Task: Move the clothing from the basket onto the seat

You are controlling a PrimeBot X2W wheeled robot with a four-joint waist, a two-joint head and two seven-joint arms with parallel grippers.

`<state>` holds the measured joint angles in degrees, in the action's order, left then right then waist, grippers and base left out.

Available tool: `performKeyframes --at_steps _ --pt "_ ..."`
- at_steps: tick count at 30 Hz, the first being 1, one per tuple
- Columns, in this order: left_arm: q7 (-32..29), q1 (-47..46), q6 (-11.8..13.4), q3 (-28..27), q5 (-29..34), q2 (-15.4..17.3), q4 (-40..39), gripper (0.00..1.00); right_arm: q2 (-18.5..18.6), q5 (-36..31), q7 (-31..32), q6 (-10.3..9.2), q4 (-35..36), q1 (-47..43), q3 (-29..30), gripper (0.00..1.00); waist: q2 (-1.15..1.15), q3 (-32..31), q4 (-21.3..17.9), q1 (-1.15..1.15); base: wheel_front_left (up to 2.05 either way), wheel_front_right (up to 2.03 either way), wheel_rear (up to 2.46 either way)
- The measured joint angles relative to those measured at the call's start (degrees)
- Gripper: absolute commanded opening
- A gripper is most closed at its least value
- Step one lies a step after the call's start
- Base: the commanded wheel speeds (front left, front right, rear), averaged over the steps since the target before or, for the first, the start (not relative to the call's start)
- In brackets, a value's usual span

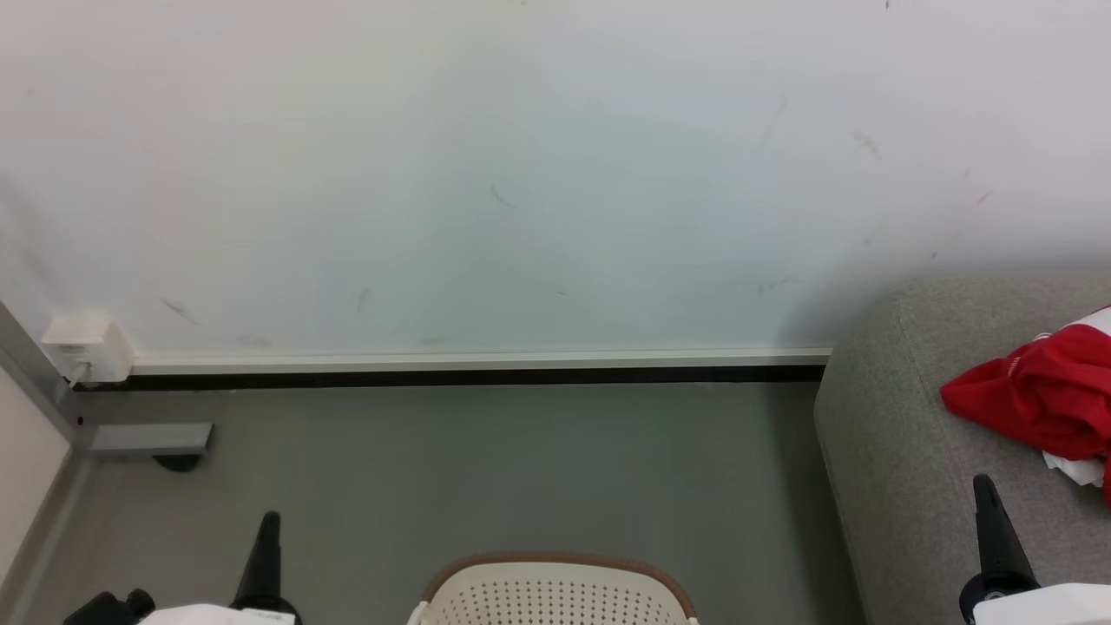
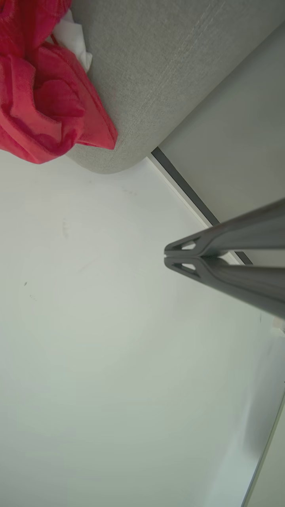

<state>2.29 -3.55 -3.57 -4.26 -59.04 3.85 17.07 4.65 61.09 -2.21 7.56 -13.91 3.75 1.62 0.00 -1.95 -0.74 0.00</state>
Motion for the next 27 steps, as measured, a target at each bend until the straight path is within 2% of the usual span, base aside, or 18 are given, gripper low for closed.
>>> performKeyframes --at_steps 27 --pt "-4.08 -1.29 -1.71 -1.04 -14.78 -0.49 -1.16 0.00 -0.90 14.12 4.03 0.00 -0.24 1.19 2.27 0.00 0.00 0.75 0.29 0.00 0.00 0.00 0.00"
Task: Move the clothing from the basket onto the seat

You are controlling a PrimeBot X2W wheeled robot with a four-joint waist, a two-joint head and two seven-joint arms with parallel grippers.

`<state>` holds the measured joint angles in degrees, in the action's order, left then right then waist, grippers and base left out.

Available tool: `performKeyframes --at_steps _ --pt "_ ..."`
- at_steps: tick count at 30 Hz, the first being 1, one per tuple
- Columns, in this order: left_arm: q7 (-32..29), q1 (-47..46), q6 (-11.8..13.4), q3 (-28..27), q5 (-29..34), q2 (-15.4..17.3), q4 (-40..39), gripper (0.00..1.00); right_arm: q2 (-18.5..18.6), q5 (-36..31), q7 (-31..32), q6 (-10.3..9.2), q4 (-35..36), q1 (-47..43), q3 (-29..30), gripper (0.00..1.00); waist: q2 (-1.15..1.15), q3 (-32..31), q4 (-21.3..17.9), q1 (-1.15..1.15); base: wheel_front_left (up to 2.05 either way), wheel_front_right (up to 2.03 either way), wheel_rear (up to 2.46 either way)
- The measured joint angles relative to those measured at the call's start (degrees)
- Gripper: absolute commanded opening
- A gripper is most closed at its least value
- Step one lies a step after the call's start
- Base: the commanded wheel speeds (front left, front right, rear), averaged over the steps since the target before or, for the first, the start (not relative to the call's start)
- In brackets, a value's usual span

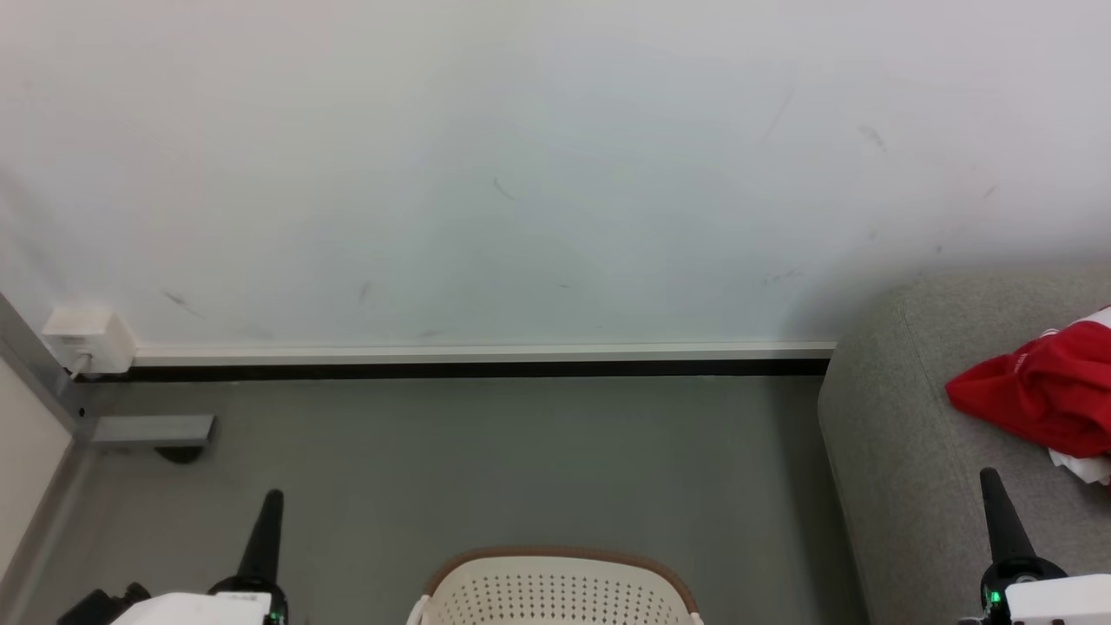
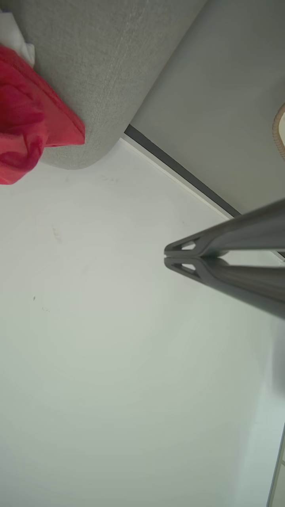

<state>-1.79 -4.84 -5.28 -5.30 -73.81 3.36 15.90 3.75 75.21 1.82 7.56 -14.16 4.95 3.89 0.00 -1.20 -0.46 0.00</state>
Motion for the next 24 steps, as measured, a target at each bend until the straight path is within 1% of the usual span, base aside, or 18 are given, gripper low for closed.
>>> performKeyframes --at_steps 11,24 --pt "-1.24 -0.53 -0.58 -0.31 -5.53 -0.18 -0.43 0.00 -0.21 4.65 1.31 0.00 -0.08 0.54 0.69 0.00 0.00 0.30 0.12 0.00 0.00 0.00 0.00" --pt "-2.78 -0.98 -1.24 -0.78 -10.69 -0.35 -0.93 0.00 -0.46 10.02 2.80 0.00 -0.15 0.83 1.64 0.00 0.00 0.67 0.25 0.00 0.00 0.00 0.00"
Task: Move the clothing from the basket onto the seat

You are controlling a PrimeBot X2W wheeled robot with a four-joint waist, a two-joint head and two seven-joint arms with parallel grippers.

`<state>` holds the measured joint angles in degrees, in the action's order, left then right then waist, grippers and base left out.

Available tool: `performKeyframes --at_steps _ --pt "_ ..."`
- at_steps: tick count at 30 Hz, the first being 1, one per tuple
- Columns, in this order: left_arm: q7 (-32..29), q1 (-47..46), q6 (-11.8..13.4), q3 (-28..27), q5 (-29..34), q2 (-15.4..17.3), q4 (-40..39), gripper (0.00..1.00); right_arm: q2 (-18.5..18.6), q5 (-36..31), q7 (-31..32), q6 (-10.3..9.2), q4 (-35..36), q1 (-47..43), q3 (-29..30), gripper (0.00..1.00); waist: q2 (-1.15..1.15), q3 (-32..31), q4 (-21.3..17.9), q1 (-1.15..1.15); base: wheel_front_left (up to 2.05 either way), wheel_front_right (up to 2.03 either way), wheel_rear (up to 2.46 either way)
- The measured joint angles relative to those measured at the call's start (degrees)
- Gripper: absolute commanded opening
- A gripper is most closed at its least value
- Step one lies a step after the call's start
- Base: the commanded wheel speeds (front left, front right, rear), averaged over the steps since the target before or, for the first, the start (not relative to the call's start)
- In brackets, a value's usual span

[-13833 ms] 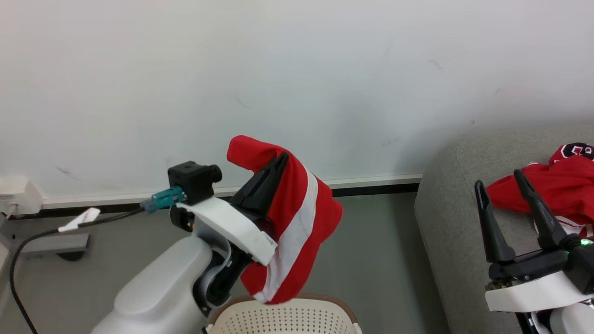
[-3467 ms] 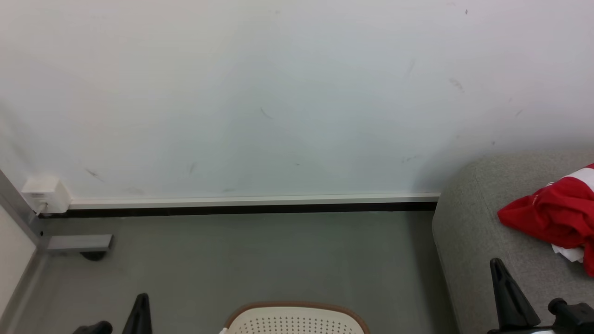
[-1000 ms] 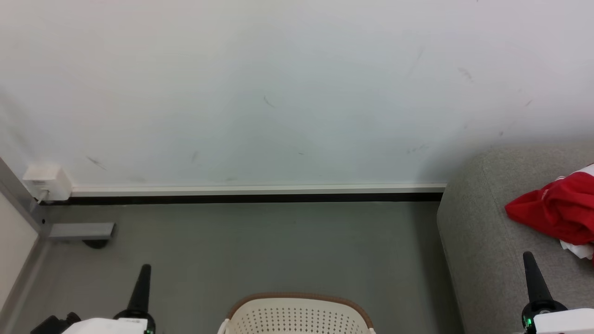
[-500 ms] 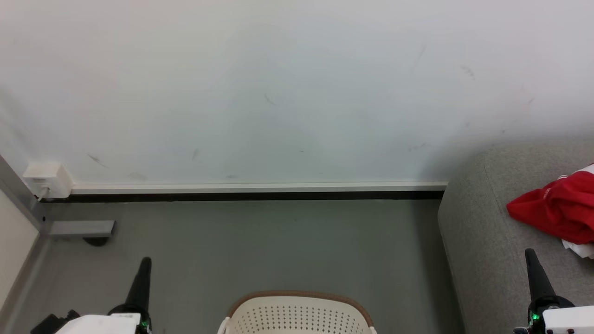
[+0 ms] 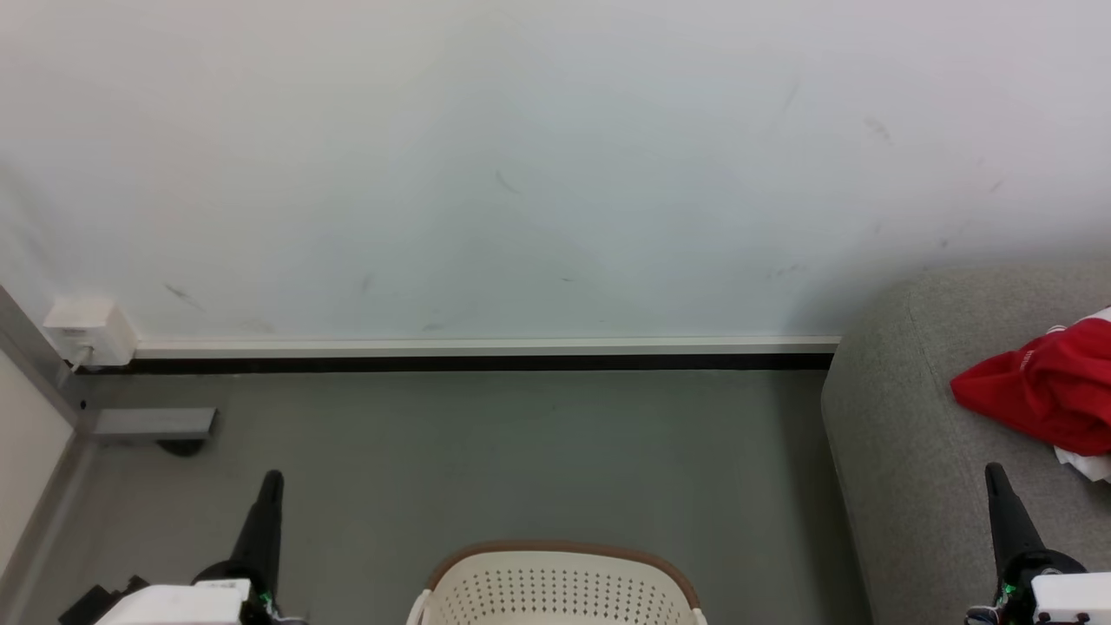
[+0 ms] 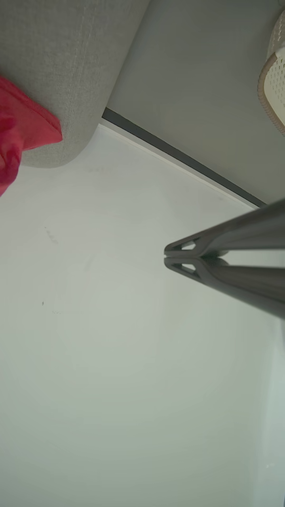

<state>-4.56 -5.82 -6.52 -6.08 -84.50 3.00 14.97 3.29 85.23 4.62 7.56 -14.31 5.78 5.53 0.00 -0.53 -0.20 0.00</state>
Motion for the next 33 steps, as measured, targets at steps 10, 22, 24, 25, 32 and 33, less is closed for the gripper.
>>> performKeyframes --at_steps 10,22,24,25,32,33 --pt "-1.13 -0.30 -0.38 -0.29 -3.99 -0.11 -0.31 0.00 -0.19 3.70 1.11 0.00 -0.03 0.28 0.54 0.00 0.00 0.28 0.11 0.00 0.00 0.00 0.00" --pt "-1.98 -0.69 -0.77 -0.53 -7.46 -0.19 -0.58 0.00 -0.41 7.00 1.96 0.00 -0.10 0.69 1.04 0.00 0.00 0.54 0.21 0.00 0.00 0.00 0.00" --pt "-1.98 -0.69 -0.77 -0.53 -7.46 -0.19 -0.58 0.00 -0.41 7.01 1.96 0.00 -0.10 0.70 1.05 0.00 0.00 0.54 0.21 0.00 0.00 0.00 0.00" --pt "-1.98 -0.69 -0.77 -0.53 -7.46 -0.19 -0.58 0.00 -0.41 7.06 1.96 0.00 -0.10 0.71 1.05 0.00 0.00 0.54 0.21 0.00 0.00 0.00 0.00" --pt "-1.98 -0.69 -0.77 -0.53 -7.46 -0.19 -0.58 0.00 -0.41 7.06 1.96 0.00 -0.10 0.73 1.05 0.00 0.00 0.54 0.21 0.00 0.00 0.00 0.00" --pt "-1.98 -0.69 -0.77 -0.53 -7.46 -0.19 -0.58 0.00 -0.41 7.06 1.96 0.00 -0.10 0.73 1.05 0.00 0.00 0.54 0.21 0.00 0.00 0.00 0.00"
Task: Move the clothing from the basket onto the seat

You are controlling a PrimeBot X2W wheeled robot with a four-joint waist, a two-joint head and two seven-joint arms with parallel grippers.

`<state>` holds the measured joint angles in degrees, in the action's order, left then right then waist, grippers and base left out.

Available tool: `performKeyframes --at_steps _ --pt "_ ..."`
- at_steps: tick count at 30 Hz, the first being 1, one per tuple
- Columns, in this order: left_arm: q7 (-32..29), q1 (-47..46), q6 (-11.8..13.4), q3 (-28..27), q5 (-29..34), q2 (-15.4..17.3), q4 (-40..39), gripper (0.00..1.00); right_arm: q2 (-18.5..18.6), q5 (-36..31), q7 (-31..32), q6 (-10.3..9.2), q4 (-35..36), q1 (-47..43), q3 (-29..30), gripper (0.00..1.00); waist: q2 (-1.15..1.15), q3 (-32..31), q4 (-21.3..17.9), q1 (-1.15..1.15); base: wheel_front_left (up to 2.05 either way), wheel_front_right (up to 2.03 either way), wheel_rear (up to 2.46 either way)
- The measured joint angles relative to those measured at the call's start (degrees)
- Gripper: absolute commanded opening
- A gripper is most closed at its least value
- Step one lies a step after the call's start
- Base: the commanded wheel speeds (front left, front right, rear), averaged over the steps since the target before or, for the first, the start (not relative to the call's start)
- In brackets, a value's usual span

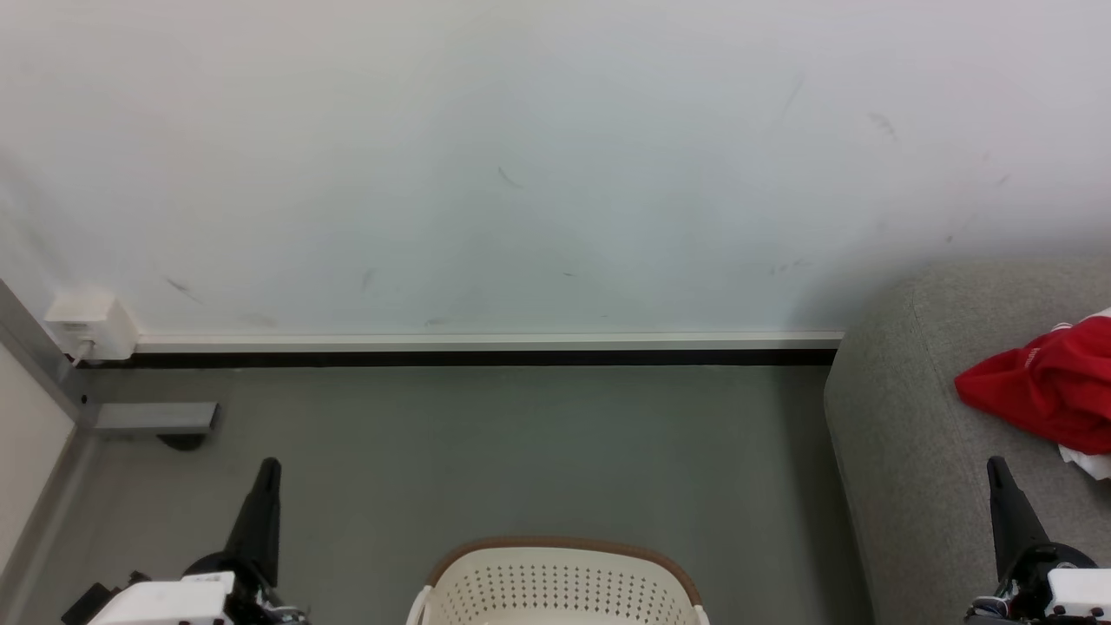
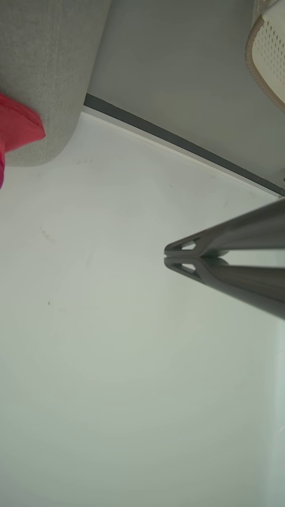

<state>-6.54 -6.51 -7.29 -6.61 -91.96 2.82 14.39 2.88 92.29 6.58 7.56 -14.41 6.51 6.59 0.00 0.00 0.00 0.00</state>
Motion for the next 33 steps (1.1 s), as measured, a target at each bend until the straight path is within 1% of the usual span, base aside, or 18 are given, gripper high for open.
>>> performKeyframes --at_steps 33 --pt "-0.01 -0.01 0.00 0.00 0.00 0.00 0.00 0.00 -0.01 0.00 0.00 0.00 0.00 0.01 0.01 0.00 0.00 0.00 0.00 0.00 0.00 0.00 0.00"
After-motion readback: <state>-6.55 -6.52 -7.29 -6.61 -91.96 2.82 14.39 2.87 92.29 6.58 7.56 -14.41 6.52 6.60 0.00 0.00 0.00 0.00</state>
